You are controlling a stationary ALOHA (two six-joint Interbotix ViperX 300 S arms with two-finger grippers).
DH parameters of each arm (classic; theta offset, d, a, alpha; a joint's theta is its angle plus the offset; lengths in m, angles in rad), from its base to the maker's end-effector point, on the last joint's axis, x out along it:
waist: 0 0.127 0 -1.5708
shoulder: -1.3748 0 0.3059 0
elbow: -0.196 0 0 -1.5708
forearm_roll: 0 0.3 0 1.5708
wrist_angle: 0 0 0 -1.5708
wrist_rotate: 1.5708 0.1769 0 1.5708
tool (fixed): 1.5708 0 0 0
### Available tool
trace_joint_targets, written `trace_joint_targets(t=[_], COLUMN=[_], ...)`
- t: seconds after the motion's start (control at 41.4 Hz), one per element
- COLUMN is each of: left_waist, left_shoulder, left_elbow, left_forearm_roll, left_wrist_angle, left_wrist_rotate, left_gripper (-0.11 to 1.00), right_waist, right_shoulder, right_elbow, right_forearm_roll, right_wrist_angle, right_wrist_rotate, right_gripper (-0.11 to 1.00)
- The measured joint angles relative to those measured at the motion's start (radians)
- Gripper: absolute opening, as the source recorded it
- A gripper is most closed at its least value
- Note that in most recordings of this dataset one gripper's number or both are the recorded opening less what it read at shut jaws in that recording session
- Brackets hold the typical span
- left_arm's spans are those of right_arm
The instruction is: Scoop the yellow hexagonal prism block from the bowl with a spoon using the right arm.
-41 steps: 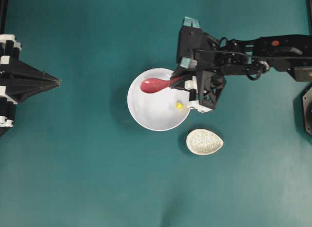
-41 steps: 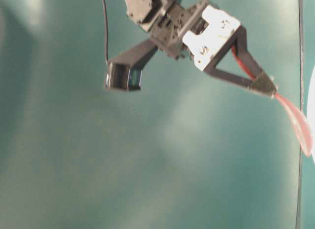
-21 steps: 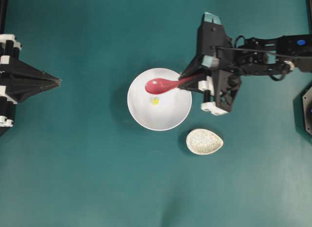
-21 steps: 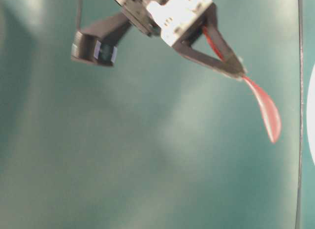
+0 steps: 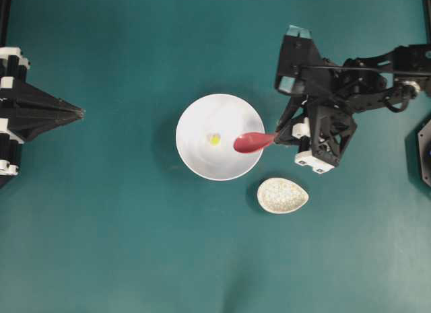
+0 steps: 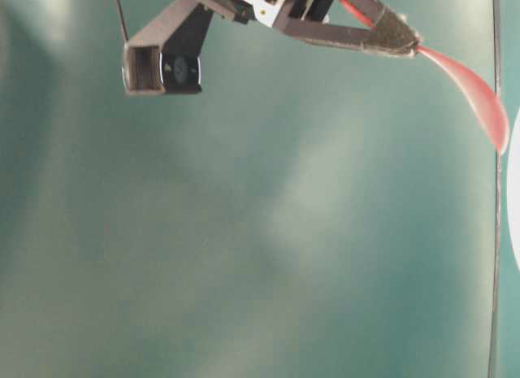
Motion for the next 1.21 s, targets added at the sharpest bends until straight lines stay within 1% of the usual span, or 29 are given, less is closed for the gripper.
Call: trace_joint_targets(t=[0.169,0.314,0.387,0.556,0.75,1.209], left_waist=[0.0,0.002,0.002,0.002,0.002,0.0], left_shoulder=[0.0,0.0,0.0,0.0,0.0,0.0], left_elbow=[0.0,0.0,0.0,0.0,0.0,0.0], left_forearm_roll=[0.002,0.0,0.0,0.0,0.0,0.0], left_wrist_angle=[-0.002,0.0,0.0,0.0,0.0,0.0], left_wrist_rotate=[0.0,0.0,0.0,0.0,0.0,0.0], left_gripper=[-0.01,-0.01,-0.01,-0.01,-0.01,-0.01], right_waist=[-0.002,-0.002,-0.002,0.0,0.003,0.011], right_shoulder=[0.071,0.132,0.164,0.224,0.267,0.331], right_elbow=[-0.069,-0.135,-0.16,-0.19,-0.192,-0.192], right_forearm_roll=[-0.052,-0.094,-0.103,-0.104,-0.106,-0.107], right_wrist_angle=[0.086,0.161,0.193,0.241,0.232,0.123], right_wrist_rotate=[0.057,0.089,0.098,0.097,0.097,0.086], right_gripper=[0.24,0.24,0.24,0.24,0.24,0.24])
